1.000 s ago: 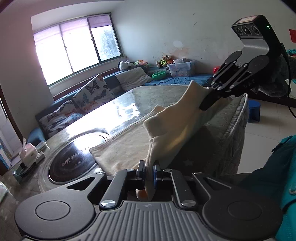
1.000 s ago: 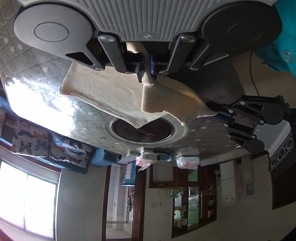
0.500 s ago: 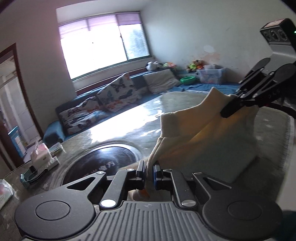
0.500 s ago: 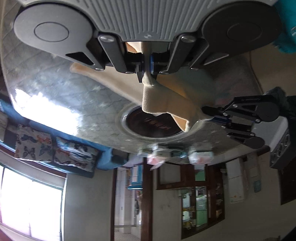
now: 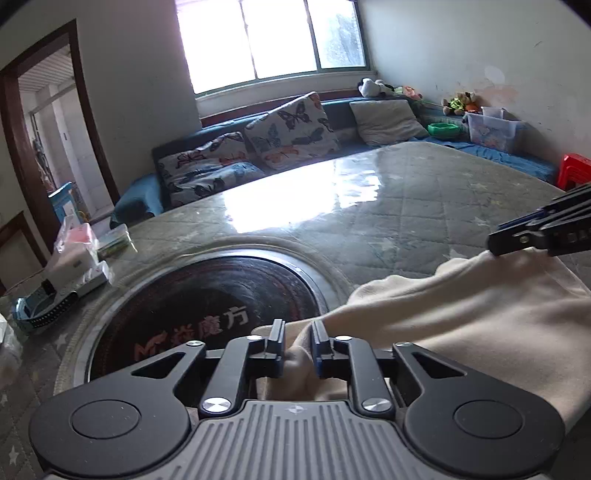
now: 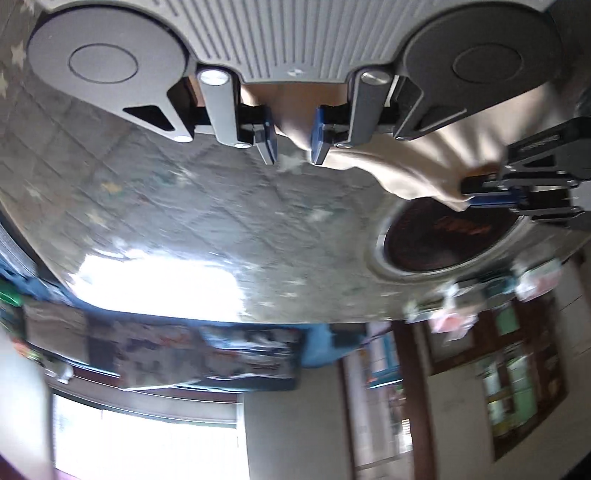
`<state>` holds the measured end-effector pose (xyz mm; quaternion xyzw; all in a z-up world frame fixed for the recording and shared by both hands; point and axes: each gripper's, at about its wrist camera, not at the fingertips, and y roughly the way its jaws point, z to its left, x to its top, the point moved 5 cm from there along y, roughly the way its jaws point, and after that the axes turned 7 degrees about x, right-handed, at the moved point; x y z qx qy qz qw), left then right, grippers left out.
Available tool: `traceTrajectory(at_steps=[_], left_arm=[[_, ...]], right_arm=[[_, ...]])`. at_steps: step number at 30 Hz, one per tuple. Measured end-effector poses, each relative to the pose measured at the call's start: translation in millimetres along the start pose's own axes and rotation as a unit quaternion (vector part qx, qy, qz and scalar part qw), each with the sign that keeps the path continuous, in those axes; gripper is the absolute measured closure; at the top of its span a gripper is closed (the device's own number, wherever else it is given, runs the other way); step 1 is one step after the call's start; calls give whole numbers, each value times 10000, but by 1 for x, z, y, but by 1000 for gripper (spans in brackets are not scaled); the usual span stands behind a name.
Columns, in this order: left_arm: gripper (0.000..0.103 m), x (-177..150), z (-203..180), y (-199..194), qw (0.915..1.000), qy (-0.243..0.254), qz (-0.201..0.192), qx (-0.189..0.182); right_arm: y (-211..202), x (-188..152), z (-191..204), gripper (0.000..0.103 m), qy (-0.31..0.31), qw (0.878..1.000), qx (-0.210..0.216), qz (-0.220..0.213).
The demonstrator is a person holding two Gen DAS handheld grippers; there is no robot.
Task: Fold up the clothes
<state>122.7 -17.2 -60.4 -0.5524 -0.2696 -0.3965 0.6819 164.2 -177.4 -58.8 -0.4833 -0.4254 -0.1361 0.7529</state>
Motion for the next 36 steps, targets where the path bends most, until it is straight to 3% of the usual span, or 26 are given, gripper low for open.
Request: traceTrajectory(at_steps=[2,7,10,16,20,23,25,28,36], left_arm=[[82,3,6,-1,9999,-130,-9,54],[82,11,19,-19,9983,-574,-126,-60],[74,7,18,-42,9976,-610,-222,-243],[74,-14,6,-72,9969,-356,-234,-657],[74,-28,6,-71,9974,-310,-121,-632],[72,-37,13,-62,9970,-502,24,-590],[72,-39,18,-58,9961,-647,96,-584],[72,-42,22,-56,9948,-780,147,-632],[73,-46,26,-53,9923,-998,207,-703]], right_arm=[[-7,0,-1,83,49,9999,-11,-89],[-11,5,22,83,-195,9987,466,-33],[2,6,40,80,-375,9971,644,121],[41,6,50,79,-304,9981,438,309],[40,13,54,78,-234,9988,380,217],[34,16,70,78,-490,9967,613,192],[38,15,82,78,-683,9944,739,311],[58,13,94,78,-889,9932,600,458],[85,21,87,70,-575,9959,549,433]])
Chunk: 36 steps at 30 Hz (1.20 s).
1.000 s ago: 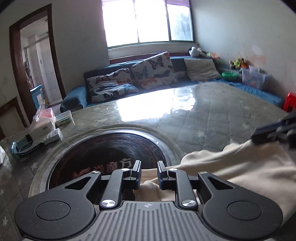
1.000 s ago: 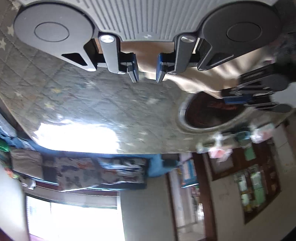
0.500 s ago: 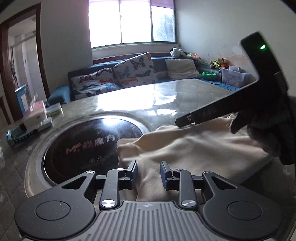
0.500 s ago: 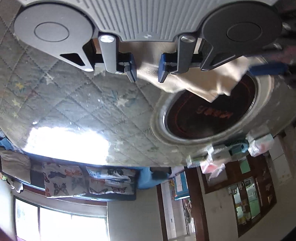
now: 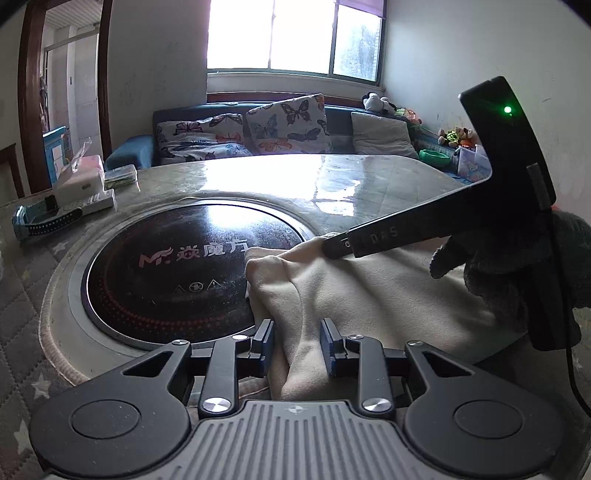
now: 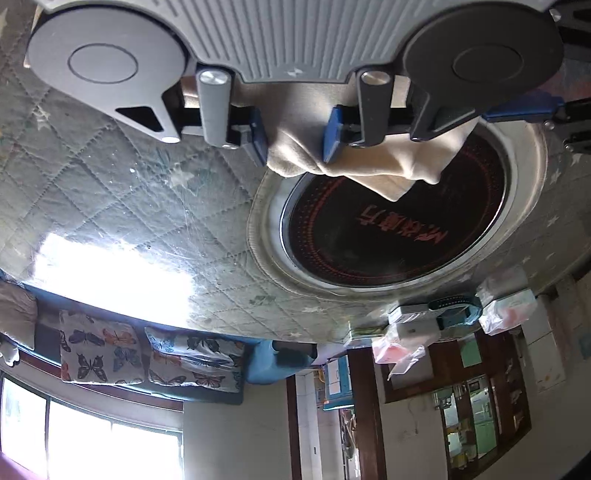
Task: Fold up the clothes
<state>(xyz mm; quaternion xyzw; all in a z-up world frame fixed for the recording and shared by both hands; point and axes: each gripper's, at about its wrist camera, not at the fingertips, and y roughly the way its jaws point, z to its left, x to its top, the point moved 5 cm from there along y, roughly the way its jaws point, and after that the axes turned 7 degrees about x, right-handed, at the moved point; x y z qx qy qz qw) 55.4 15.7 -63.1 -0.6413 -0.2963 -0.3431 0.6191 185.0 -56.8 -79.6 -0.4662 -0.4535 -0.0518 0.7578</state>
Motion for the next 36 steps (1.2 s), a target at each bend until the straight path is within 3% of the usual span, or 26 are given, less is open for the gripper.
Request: traceTrajectory(at_steps=[7,14,18,36], left_arm=[[73,-1,-1,-1,10000,2,7,-25],[74,-1,-1,-2,10000,6,13,-50],[74,-4,-6,-7,9999,83,27,-73],[69,-29,-38,-45,9987,199,172,-445]], right_arm=[[-50,-1,-8,69,100,9994,124,-323],[-94,-55,-8,68,-94,9996,16,-251],[-110,-81,-17,61,-68,9992,-134,-367],[-174,-140,-25,57,192,9980,-129,-586]])
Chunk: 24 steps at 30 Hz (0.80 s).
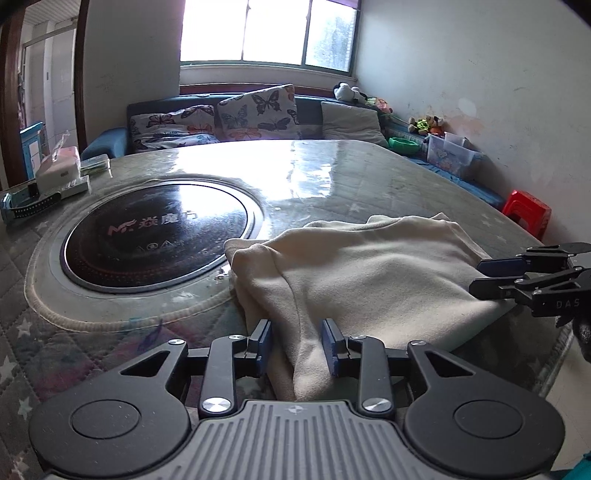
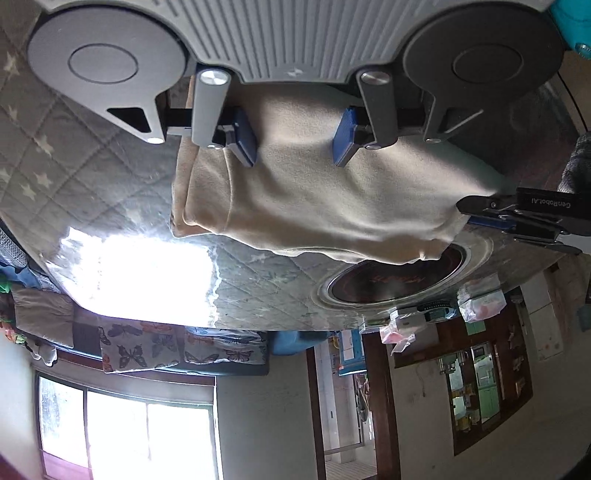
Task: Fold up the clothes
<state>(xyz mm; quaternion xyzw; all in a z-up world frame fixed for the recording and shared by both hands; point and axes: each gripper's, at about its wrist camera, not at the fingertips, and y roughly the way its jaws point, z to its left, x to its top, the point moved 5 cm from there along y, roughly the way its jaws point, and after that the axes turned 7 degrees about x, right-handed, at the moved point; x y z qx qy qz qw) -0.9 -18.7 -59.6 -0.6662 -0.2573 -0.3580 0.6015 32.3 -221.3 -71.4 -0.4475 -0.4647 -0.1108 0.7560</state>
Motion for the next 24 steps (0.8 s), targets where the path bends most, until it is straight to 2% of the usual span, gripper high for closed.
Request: traceTrajectory(at_steps=[1,3,7,11,13,16,20,22,24], left_arm=[[68,1,0,0,10000,8,15,-12],[54,6,2,0,10000,-5,1,31],[50,17,4,-1,9999,3,-129,75],[45,28,5,2,9995,62,-249,173],[37,32,7,6,9993,66,-254,261],[32,37,12,15,9988,42,-249,409],[24,43,21,28,9976,1,-190,666],[15,45,25,34,9970,-15,-143,754],[12,47,28,40,9964,-30,-95,843]], right_arm=[[-4,0,-2,57,96,9999,41,39],[-8,5,-6,57,349,9993,145,71],[-5,23,-18,57,478,9988,71,-101],[21,38,-30,58,620,9980,72,-36],[31,40,-37,58,719,9974,-2,29],[42,42,-50,61,911,9956,-183,90],[41,53,-44,61,801,9963,-307,26],[44,59,-37,61,655,9975,-283,-7],[52,65,-30,60,568,9981,-235,23]])
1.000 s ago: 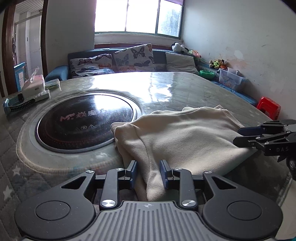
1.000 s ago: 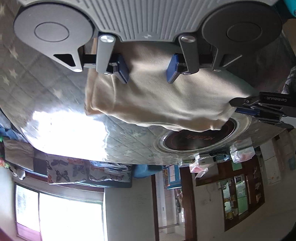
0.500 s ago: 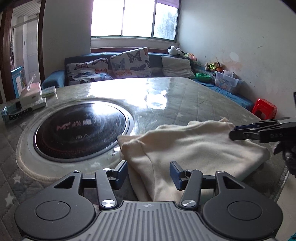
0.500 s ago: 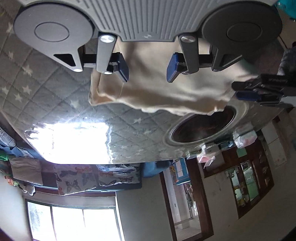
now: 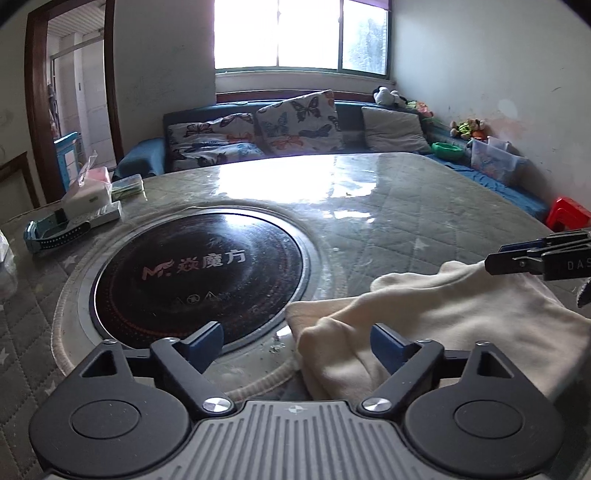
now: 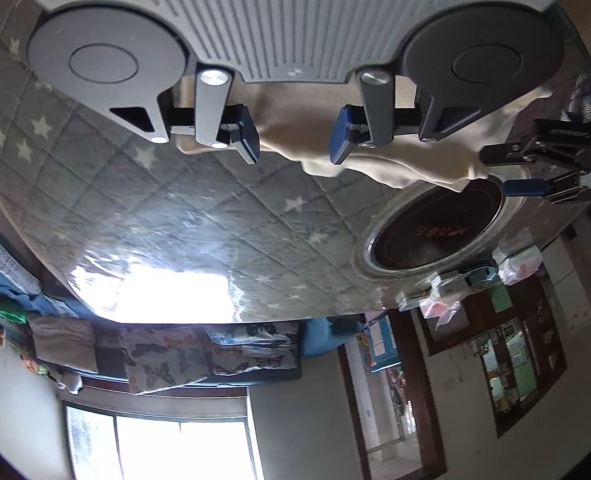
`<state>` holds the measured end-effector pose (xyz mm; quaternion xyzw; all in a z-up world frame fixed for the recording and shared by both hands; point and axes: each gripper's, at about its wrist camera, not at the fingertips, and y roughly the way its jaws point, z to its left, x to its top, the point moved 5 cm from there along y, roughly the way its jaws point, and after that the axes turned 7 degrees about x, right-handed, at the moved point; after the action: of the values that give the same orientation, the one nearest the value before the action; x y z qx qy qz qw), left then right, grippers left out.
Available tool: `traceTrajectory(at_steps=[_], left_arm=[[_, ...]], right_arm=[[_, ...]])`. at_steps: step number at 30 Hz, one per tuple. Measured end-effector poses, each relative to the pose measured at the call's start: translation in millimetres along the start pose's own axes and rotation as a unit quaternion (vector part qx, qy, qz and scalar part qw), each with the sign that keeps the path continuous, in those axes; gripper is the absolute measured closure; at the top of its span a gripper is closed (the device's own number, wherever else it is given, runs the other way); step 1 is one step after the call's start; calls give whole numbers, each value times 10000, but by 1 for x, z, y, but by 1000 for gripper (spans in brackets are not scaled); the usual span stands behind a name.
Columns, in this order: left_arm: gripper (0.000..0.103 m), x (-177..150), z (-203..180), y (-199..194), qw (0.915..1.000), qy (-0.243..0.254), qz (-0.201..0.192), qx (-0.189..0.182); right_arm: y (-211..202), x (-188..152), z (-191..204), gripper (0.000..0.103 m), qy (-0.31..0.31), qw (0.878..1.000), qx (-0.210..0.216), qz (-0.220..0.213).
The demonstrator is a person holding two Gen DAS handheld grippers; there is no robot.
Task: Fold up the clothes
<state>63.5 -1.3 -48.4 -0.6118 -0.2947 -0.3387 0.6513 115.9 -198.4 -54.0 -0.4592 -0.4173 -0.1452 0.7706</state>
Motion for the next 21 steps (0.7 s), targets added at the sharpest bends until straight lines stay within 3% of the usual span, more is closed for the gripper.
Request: traceTrajectory(at_steps=[8,13,17,21], left_arm=[[4,1,2,20,9989,83,122,443],[0,1,2,26,9989,23,177,433],[0,1,3,29,9988,-17,234,441],[0,3,5,27,9987,-57,234,453]], right_arm=[[39,1,6,53,-178,9988,-286,346],[33,11,4,53,-202,9988,-293,330],[43,6,2,53,-454,9959,-580,518],[36,11,0,53,-296,9976,-534,336]])
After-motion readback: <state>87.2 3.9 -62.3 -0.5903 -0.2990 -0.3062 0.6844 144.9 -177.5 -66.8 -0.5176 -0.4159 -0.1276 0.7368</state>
